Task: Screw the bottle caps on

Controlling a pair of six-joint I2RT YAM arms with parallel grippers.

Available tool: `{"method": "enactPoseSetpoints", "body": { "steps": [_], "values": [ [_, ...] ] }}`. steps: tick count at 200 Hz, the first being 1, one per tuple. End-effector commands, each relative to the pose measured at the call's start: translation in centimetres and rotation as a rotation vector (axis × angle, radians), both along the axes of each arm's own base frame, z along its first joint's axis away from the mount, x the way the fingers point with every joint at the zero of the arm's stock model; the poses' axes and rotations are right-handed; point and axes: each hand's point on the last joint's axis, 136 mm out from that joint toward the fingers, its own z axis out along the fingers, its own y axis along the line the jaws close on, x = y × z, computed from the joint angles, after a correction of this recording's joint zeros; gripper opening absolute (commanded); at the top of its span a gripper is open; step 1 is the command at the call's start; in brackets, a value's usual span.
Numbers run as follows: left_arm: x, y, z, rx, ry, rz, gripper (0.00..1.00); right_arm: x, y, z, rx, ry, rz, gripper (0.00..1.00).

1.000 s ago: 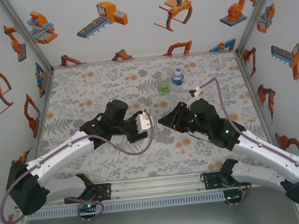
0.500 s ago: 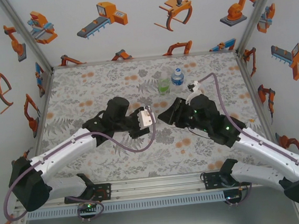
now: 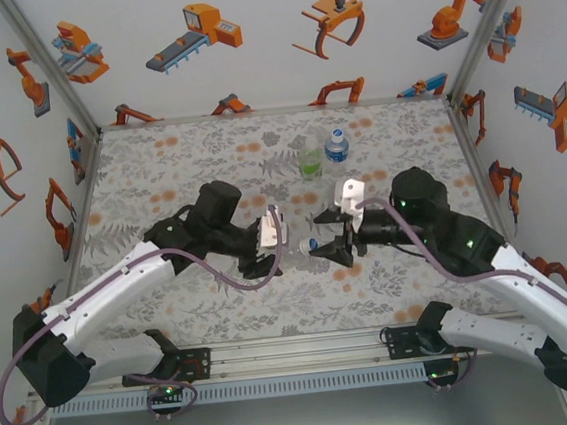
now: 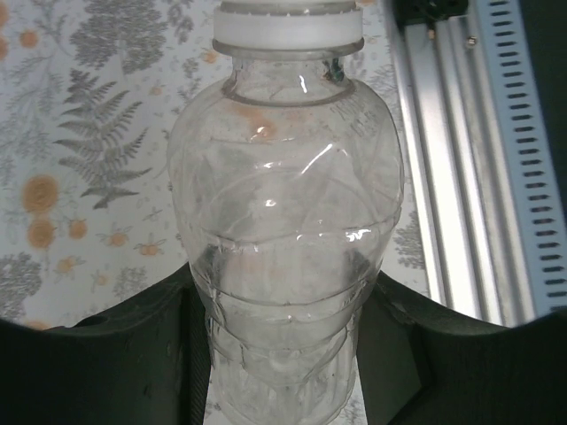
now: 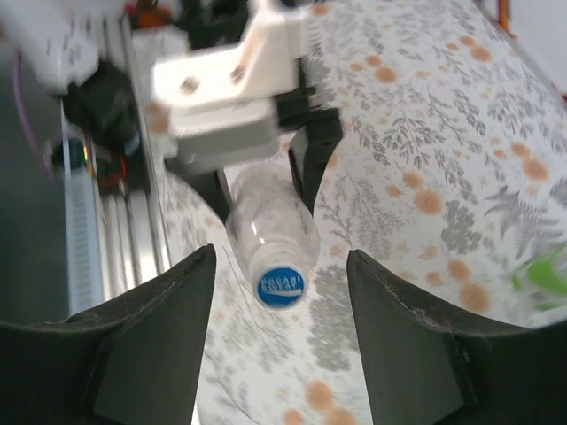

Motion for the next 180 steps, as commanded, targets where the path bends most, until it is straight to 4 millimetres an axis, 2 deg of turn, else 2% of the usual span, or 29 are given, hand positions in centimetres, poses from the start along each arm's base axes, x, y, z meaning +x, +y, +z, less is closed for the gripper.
{"method": "enactPoseSetpoints", "body": {
  "steps": [1,41,180],
  "values": [
    [-2.3,0.7,1.8,-0.021,0.050,-0.079,0.00,-3.2,-0.1,-1.4,-0.097,-0.170,0.251,0.58],
    [-2.7,1.0,2.0,-0.018,0.069,-0.086,0.00,-3.6,0.5,-2.0,-0.098,-0.172,0.316,0.54],
    [-3.0,0.8,2.1,-0.027,0.093,-0.106,0.00,-3.1,1.6,-2.5,-0.066,-0.144,0.321,0.39]
  ]
}}
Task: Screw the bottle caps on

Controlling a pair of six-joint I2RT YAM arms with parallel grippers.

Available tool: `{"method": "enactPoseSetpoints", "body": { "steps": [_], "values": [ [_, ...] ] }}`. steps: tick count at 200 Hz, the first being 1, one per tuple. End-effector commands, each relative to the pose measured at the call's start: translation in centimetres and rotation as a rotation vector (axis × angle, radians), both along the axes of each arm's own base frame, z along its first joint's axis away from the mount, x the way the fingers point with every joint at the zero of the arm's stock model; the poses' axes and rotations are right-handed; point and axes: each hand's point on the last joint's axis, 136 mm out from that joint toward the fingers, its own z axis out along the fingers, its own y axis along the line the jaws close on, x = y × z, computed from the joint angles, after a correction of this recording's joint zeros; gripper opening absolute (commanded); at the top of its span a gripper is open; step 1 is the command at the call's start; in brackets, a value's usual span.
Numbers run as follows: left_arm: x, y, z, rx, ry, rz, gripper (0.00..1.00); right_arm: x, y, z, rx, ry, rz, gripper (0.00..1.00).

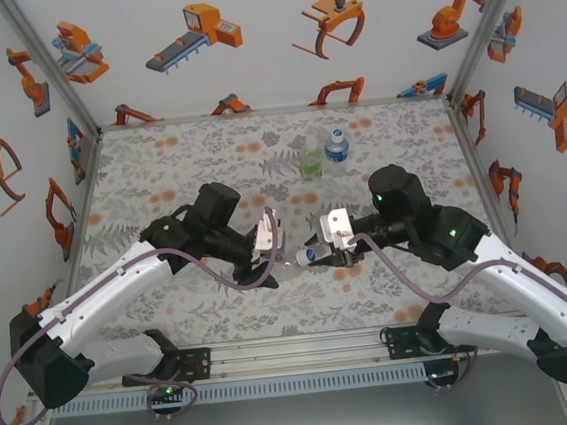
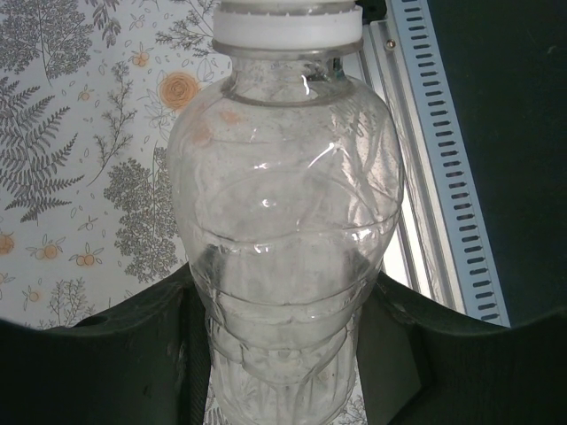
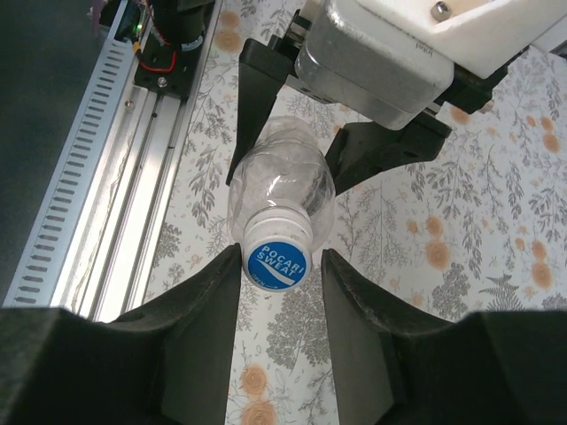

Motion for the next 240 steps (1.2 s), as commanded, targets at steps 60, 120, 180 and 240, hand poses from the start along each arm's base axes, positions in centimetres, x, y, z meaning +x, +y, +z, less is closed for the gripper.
{"method": "enactPoseSetpoints", "body": {
  "steps": [60,120,180,240],
  "values": [
    [-1.0,0.1,1.5,-0.045,0.006,-0.044,0.00,-0.5,0.5,-0.4,0.014,0.030,0.033,0.35],
    [1.2,-0.1,0.9,-0.008,-0.049,0.059,0.00,2.3,1.4,-0.6,0.058,0.294,-0.190,0.00],
    [7.4,-0.2,-0.8,0.033,-0.226,0.335,0.00,11.2,0.3,-3.7,0.315,1.146,-0.924,0.00],
    [9.6,-0.5,-1.3,0.034,-0.307,0.396,0.00,12.9,-1.0,-6.9,0.433,1.590,-1.195,0.00]
  ]
}}
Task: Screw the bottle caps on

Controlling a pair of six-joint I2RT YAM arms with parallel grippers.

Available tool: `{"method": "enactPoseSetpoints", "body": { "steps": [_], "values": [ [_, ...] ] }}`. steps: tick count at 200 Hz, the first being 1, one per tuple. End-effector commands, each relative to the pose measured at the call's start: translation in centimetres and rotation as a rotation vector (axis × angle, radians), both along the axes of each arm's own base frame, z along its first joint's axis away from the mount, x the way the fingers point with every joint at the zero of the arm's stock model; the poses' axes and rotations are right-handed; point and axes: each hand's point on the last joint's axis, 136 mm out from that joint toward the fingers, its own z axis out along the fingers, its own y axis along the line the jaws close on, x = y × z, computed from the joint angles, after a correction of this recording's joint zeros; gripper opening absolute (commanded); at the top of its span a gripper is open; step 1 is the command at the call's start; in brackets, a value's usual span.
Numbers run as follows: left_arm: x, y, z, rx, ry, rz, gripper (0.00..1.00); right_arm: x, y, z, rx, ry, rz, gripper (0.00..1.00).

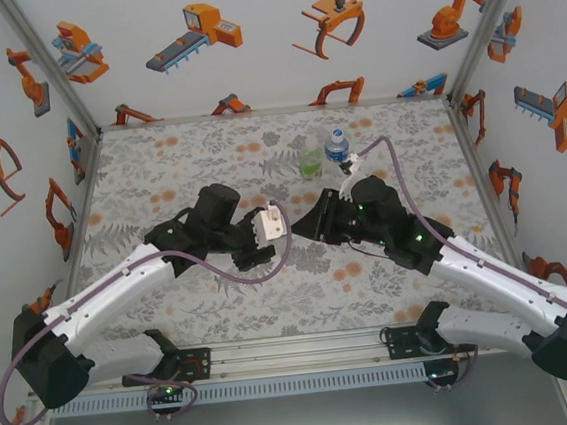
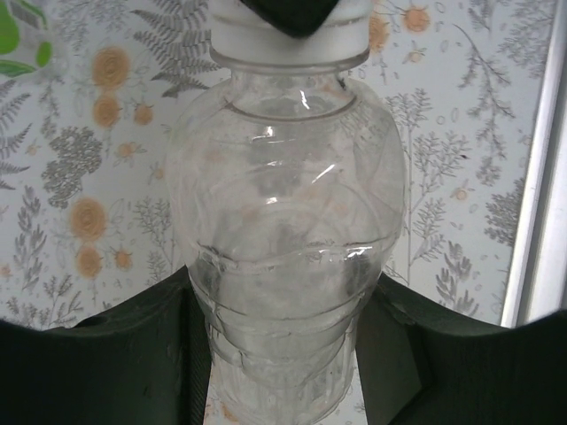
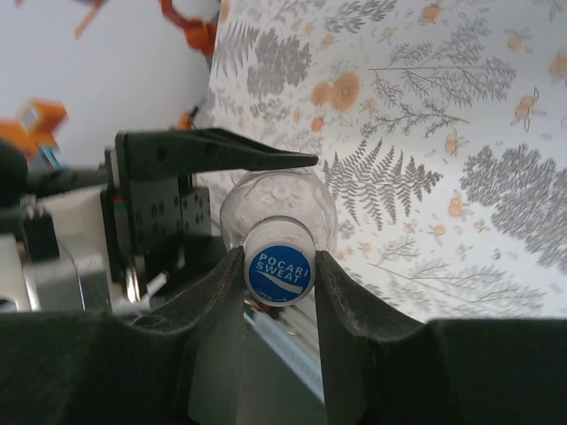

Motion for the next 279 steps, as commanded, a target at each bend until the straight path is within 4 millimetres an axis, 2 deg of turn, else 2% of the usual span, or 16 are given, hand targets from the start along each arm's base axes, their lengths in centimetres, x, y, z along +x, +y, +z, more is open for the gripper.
{"method": "enactPoseSetpoints", "body": {
  "steps": [1,32,55,59,67,80,99,122,146,180,218,250,279],
  "values": [
    [1.9,-1.5,1.8,-0.088,-0.087,0.034,0.00,0.4,-0.1,-0.4,0.153,0.224,-0.157,0.00],
    [1.9,-1.4,1.9,-0.094,-0.095,0.034,0.00,0.5,-0.5,-0.7,0.130,0.204,-0.164,0.00],
    [1.5,-1.4,1.9,-0.101,-0.086,0.021,0.00,0.6,-0.5,1.0,0.071,0.058,-0.099,0.00],
    [1.4,-1.4,1.8,-0.099,-0.082,0.017,0.00,0.6,-0.5,1.3,0.059,0.032,-0.085,0.05],
    [1.2,-1.4,1.8,-0.100,-0.075,0.006,0.00,0.4,-0.3,2.4,0.024,-0.056,-0.034,0.25],
    [0.5,-1.3,1.7,-0.095,-0.061,-0.021,0.00,-0.1,-0.2,3.8,-0.040,-0.180,0.049,0.50],
    [-0.5,-1.2,1.6,-0.083,-0.026,-0.069,0.00,-1.4,0.4,5.8,-0.112,-0.375,0.201,0.58],
    [-1.8,-1.0,1.6,-0.061,0.035,-0.115,0.00,-3.5,0.8,7.4,-0.195,-0.630,0.394,0.59],
    [-3.8,-0.9,2.1,-0.075,0.104,-0.186,0.00,-5.6,0.8,8.0,-0.278,-0.880,0.558,0.58],
    [-7.4,-0.5,3.0,-0.112,0.216,-0.332,0.00,-10.9,1.1,8.3,-0.271,-1.217,0.898,0.58],
    [-8.8,-0.4,3.5,-0.127,0.292,-0.380,0.00,-12.6,1.2,7.8,-0.259,-1.292,1.055,0.54],
    [-9.2,-0.4,4.0,-0.145,0.299,-0.399,0.00,-13.4,1.4,7.3,-0.213,-1.312,1.101,0.50],
    [-9.2,-0.5,4.2,-0.149,0.297,-0.402,0.00,-13.8,1.3,6.7,-0.196,-1.334,1.105,0.42]
  ]
}}
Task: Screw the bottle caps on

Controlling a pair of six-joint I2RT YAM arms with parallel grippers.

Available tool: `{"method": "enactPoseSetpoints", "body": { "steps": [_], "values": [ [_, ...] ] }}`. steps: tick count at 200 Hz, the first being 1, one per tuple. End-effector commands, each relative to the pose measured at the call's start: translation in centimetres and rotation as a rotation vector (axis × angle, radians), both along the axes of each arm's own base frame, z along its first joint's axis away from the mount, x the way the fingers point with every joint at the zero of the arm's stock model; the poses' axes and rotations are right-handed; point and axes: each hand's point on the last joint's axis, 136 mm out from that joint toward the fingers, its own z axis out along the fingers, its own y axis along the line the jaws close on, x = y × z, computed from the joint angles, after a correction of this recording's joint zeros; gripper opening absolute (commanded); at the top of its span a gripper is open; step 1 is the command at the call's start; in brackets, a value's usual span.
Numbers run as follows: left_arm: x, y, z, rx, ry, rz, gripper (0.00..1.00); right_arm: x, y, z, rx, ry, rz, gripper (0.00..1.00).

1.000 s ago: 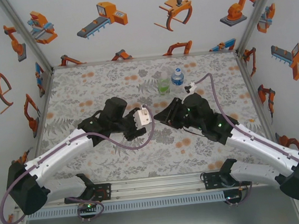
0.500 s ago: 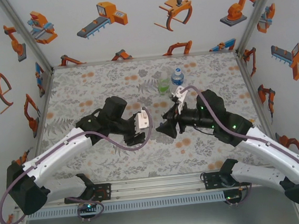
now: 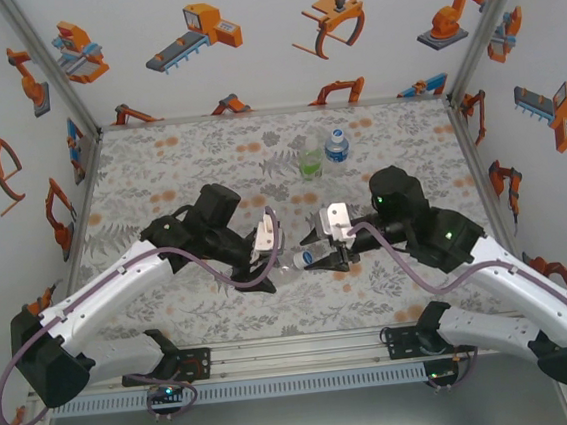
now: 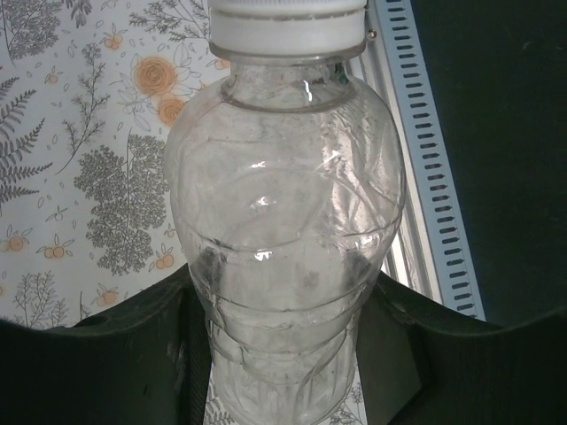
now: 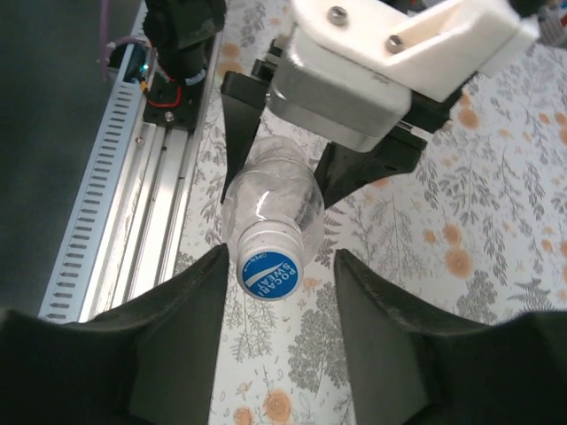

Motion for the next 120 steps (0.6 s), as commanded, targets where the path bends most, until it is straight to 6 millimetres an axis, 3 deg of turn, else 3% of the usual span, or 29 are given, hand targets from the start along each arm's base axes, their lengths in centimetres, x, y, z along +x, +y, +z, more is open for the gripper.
{"method": "enactPoseSetpoints", "body": {
  "steps": [1,46,77,103,120],
  "values": [
    [-0.9,0.0,1.6,-0.046,0.005,-0.049,0.00,-1.3,-0.1,-0.1,0.032,-0.045,0.078,0.42],
    [-1.0,-0.1,1.8,-0.052,0.009,-0.051,0.00,-0.8,0.0,-0.5,0.031,-0.056,0.054,0.41],
    [-1.0,-0.1,1.9,-0.052,0.009,-0.052,0.00,-1.0,0.0,-0.2,0.039,-0.058,0.064,0.32],
    [-0.7,-0.2,1.5,-0.038,0.009,-0.042,0.00,-1.0,0.0,-0.3,0.035,-0.034,0.057,0.17],
    [-0.5,-0.2,1.3,-0.026,0.005,-0.033,0.00,0.1,0.3,-0.3,0.028,0.044,-0.022,0.06]
  ]
}}
